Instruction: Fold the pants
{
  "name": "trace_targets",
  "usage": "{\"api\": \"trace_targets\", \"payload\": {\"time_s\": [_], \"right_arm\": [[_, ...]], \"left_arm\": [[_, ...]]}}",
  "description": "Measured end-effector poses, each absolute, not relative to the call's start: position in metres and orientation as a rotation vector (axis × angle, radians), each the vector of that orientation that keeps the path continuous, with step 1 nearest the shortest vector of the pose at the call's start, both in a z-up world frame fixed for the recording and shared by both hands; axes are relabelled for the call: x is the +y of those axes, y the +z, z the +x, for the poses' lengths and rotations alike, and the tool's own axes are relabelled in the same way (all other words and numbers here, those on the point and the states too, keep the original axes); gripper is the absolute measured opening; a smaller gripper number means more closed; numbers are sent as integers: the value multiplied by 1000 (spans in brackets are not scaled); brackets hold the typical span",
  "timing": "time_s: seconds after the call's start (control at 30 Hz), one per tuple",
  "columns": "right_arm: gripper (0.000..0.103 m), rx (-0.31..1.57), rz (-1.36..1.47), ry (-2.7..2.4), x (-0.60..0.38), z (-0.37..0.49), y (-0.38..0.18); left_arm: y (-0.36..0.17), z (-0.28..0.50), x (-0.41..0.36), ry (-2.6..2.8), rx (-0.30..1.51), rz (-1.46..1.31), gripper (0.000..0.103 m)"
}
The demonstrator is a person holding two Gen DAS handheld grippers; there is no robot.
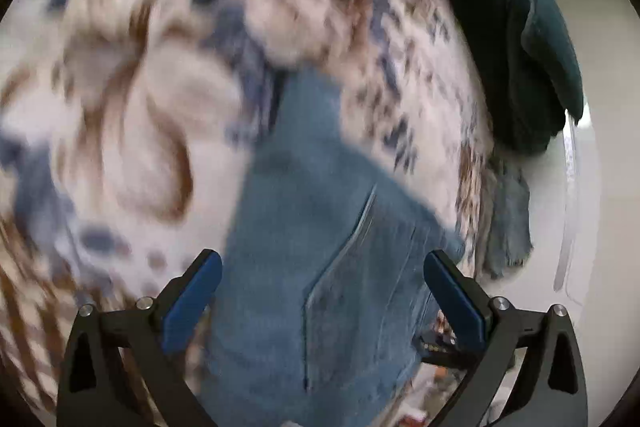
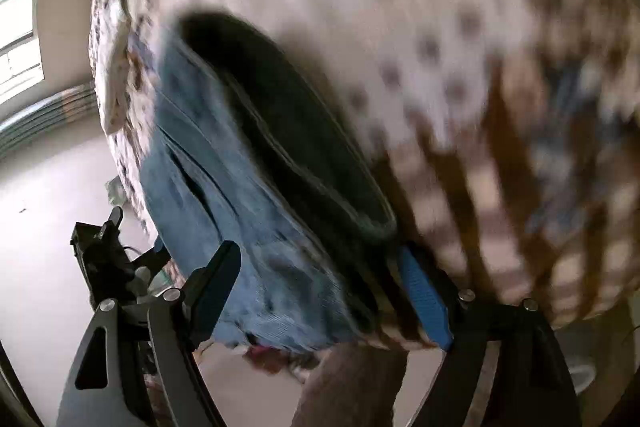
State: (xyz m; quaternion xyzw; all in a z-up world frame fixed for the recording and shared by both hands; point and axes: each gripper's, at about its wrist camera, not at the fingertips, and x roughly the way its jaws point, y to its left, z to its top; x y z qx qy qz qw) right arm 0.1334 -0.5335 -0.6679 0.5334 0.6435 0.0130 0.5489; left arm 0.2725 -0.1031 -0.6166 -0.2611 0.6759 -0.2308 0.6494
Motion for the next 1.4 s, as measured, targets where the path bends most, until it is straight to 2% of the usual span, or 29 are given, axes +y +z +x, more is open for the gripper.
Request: {"api": "trace_targets", "payload": {"time_s": [0.13,0.33,0.47,0.57,0.6,0.67,0.73,0.77,0.8,0.83,1.0,1.23,1.4], "right_arm": [[84,1496,1422,157,-505,124,-705],[84,1258,1559,298,-489,136,-690],[84,1328,1429,239,-481,137,-698],[76,1358,1440,184,-475,140,-717],[67,1346,1446,168,-472,143,-717],[59,1339,1417,164,-467,148,-711],[52,1325,1381,152,-462,149,-703],[48,1311,1374,147,-460,148,-699],[46,1304,1369,136,-459,146,-695],[44,1298,1372,129,-454,144,-692],[37,1251,1278,150,-442,146,-655],[36,1200,1249,219,-443,145,-594],[36,1161,1183,284,-454,187,-539]], "left_arm": [[-643,250,-108,-541,1625,-591,103],[-651,244,-101,-575,1648,-626,103],[-658,244,-98,-580,1658,-659,103],[-658,246,-102,-578,1651,-663,102],[-657,246,-103,-580,1644,-669,102],[-649,245,-108,-612,1603,-667,86],[-641,242,-110,-614,1576,-621,58],[-637,240,-109,-624,1564,-618,52],[-633,238,-107,-636,1548,-627,39],[-626,236,-105,-650,1527,-630,34],[-588,235,-107,-670,1436,-618,28],[-524,264,-96,-687,1345,-662,28],[-485,303,-82,-691,1271,-677,28]]}}
